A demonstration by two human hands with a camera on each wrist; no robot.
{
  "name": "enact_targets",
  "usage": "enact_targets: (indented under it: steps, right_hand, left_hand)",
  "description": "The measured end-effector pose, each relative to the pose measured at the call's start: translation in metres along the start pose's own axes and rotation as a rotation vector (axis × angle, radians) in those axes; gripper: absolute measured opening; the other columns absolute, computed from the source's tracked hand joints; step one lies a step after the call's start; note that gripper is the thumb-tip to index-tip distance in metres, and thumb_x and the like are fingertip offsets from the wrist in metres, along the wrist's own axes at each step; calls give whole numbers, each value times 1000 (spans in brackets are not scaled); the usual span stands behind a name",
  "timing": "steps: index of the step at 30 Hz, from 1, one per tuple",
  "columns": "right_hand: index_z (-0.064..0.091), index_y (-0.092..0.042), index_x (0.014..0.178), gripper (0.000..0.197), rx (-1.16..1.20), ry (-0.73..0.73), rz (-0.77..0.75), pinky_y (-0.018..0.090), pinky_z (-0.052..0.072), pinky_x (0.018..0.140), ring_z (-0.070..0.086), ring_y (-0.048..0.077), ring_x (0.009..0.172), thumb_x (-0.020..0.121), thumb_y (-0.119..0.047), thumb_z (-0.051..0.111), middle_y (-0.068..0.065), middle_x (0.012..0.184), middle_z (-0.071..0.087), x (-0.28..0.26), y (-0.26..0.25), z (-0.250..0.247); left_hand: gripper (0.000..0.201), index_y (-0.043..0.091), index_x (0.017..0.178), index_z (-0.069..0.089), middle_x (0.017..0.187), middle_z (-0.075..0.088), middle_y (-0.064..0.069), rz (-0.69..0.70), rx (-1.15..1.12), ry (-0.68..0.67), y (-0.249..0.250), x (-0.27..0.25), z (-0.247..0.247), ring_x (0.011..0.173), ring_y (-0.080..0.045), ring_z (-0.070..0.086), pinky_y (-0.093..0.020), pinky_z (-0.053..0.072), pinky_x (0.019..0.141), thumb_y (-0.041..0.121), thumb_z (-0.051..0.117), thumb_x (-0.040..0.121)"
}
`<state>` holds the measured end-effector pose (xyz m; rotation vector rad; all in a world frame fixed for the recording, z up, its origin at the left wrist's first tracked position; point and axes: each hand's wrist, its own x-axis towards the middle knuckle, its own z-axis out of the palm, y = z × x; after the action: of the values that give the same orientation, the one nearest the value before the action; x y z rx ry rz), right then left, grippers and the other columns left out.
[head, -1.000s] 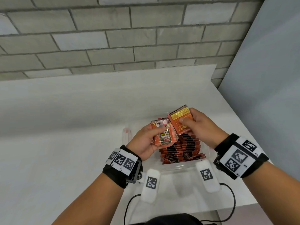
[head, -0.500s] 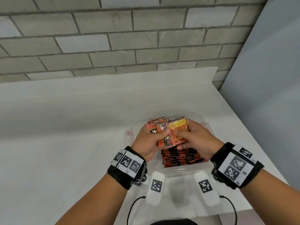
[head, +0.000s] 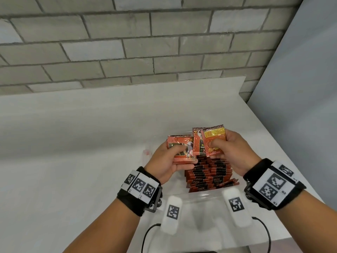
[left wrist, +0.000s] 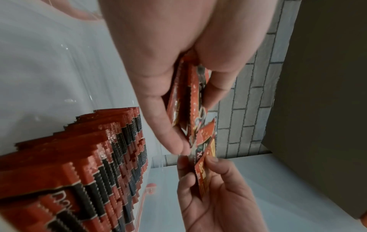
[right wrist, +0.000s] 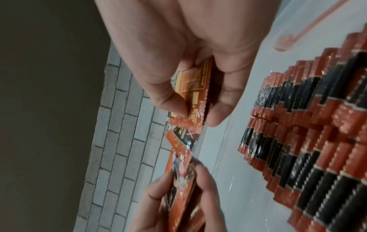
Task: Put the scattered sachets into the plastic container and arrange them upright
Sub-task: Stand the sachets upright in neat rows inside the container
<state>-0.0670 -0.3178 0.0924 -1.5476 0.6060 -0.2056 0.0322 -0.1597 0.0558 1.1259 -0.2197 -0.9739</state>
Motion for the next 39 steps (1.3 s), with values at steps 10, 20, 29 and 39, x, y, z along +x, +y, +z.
enact_targets:
  steps: [10, 20, 29, 39]
  right_hand:
    - [61, -17, 93, 27, -277, -76, -151, 31, 53, 78, 65, 12, 76, 80, 7, 63, 1, 85, 70, -1, -9, 7]
    - [59, -14, 110, 25, -17, -64, 22, 30, 51, 70, 66, 21, 88, 90, 1, 54, 7, 102, 71, -1, 3, 16]
    - [61, -16, 109, 23, 34, -72, 85, 38, 53, 84, 67, 20, 90, 92, -1, 54, 3, 99, 72, -2, 5, 19]
    - [61, -14, 109, 25, 178, -115, 94, 35, 55, 84, 67, 22, 96, 91, 2, 52, 9, 105, 71, -2, 1, 33]
  left_hand:
    - [22, 12, 107, 62, 88, 73, -7, 17, 178, -32, -3, 0, -5, 72, -17, 69, -25, 55, 54, 12, 67, 86]
    - [26, 5, 115, 57, 101, 70, -10, -33, 9, 17, -2, -1, -8, 86, -22, 69, -35, 59, 72, -5, 50, 92]
    - [20, 11, 114, 57, 103, 71, -8, 8, 42, 18, 2, -3, -6, 89, -21, 70, -36, 58, 73, 21, 48, 99]
    - [43, 6, 130, 53, 124, 63, -18, 52, -66, 26, 1, -1, 4, 111, -29, 61, -40, 48, 95, 31, 33, 103]
